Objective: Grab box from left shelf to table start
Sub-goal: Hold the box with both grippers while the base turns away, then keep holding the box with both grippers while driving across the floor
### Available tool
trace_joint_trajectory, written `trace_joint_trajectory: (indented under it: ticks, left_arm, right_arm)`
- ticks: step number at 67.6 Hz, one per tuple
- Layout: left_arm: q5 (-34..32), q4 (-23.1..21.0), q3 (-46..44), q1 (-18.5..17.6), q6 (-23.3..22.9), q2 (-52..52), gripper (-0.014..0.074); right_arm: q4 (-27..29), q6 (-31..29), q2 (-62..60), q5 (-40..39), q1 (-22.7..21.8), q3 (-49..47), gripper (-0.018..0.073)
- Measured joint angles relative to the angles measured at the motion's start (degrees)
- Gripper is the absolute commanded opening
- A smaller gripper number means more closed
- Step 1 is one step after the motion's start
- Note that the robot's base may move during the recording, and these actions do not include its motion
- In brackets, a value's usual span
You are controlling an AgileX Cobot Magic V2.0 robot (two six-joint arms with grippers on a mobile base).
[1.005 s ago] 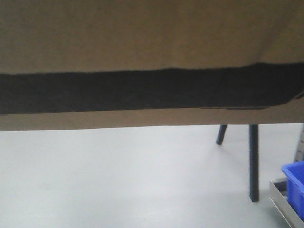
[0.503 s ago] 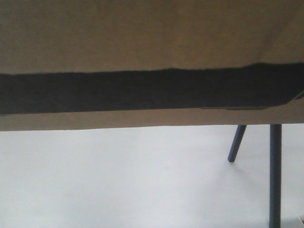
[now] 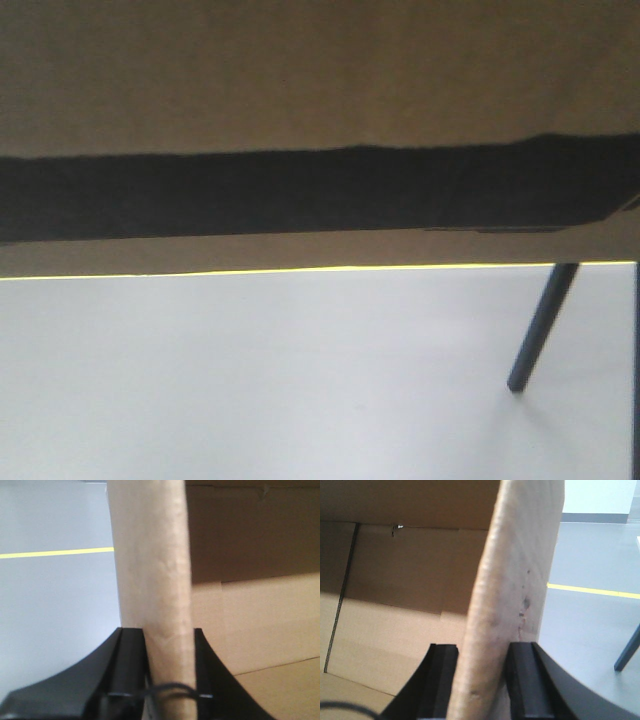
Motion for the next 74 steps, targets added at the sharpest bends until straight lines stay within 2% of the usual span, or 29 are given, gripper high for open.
trace_joint_trajectory:
  ticks: [74]
  left_arm:
    - [0.0, -0.2, 0.0, 0.2, 0.0, 0.0, -0.0092]
  right_arm:
    - [-0.1, -0.1, 0.0, 0.0, 0.0, 0.0, 0.0058]
